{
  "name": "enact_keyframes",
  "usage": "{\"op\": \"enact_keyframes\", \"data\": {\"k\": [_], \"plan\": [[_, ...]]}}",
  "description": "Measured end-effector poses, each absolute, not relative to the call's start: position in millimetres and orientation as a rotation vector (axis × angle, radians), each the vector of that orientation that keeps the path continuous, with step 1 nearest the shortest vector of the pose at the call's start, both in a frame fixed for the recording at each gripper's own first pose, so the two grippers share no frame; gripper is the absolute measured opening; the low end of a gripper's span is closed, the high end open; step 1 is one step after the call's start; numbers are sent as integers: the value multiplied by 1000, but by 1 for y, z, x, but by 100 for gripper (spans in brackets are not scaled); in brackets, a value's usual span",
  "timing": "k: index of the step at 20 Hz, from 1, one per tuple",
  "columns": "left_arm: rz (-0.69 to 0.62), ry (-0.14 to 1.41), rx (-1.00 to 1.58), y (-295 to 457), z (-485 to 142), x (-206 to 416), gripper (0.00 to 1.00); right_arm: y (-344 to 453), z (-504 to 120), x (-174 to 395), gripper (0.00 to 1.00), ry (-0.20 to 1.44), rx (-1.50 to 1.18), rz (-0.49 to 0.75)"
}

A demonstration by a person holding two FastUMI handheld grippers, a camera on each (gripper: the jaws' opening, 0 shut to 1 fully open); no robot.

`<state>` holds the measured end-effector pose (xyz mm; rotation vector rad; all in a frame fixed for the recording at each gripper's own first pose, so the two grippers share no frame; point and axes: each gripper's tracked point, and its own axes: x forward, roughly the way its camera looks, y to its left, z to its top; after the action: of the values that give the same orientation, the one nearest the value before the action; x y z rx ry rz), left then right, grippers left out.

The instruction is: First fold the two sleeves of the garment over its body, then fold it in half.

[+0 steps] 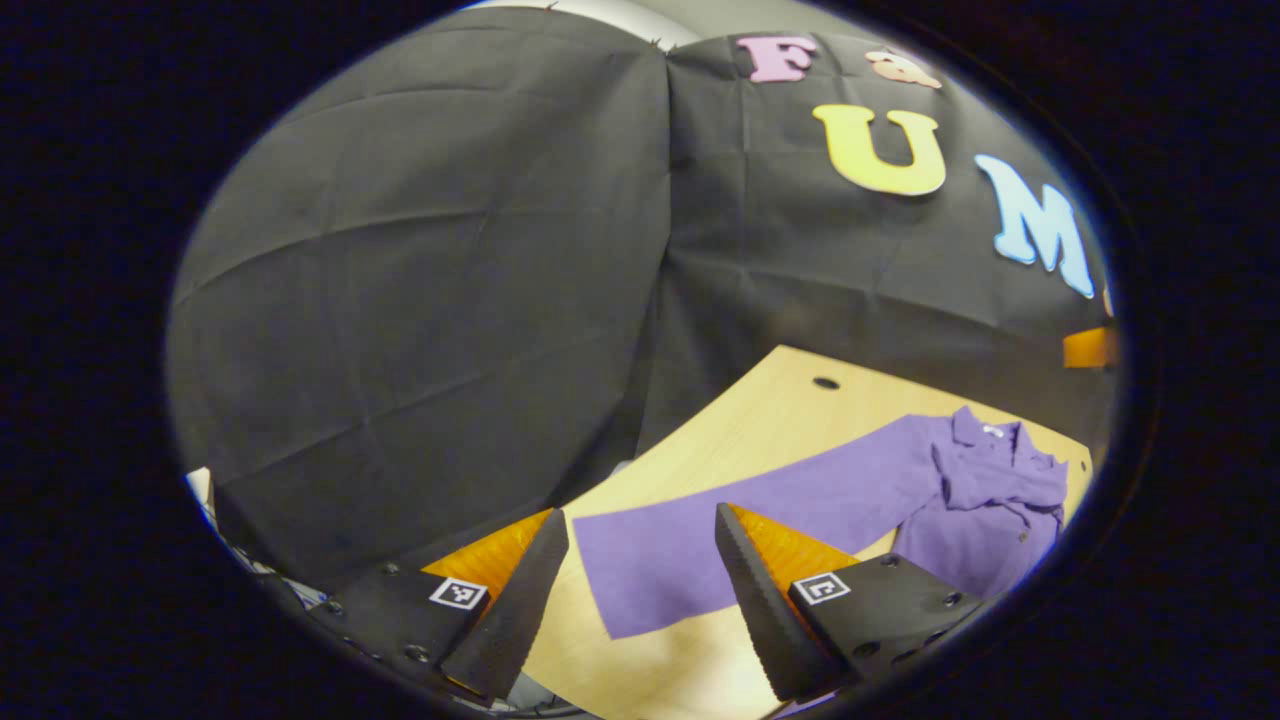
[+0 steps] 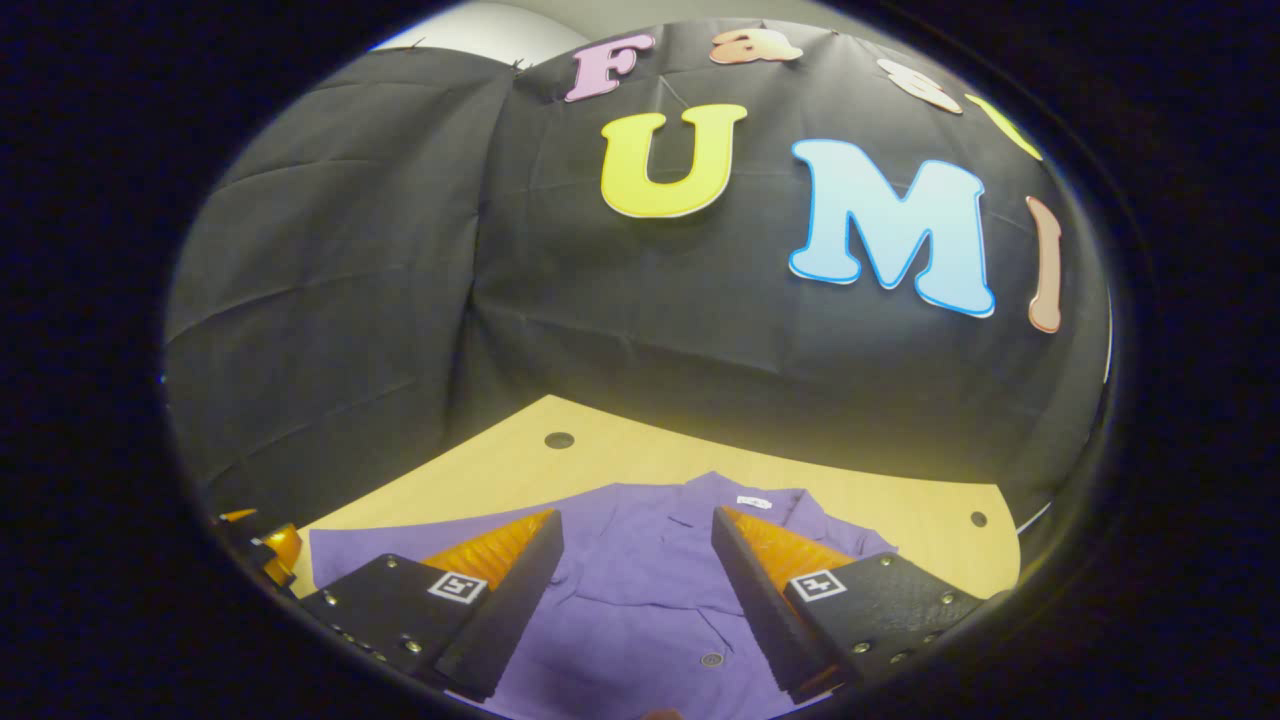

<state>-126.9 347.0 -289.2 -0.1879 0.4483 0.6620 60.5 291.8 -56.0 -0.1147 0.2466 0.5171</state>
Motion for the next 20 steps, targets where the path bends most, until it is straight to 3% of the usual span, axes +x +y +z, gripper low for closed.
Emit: {"op": "enact_keyframes", "data": {"k": [8,17,18,19,20], "plan": [[682,622,-344,366,-375,-120,96,292,-84,21,94,340,-103,539],[673,641,-211,361,-383,-99,95,291,-90,12,94,374,-64,546],[674,638,-211,359,-383,-98,100,290,-91,11,94,379,-61,545],[676,625,-212,359,-383,-96,87,288,-92,11,94,384,-59,544],[672,621,-207,359,-382,-93,82,287,-94,12,94,389,-55,542]]}}
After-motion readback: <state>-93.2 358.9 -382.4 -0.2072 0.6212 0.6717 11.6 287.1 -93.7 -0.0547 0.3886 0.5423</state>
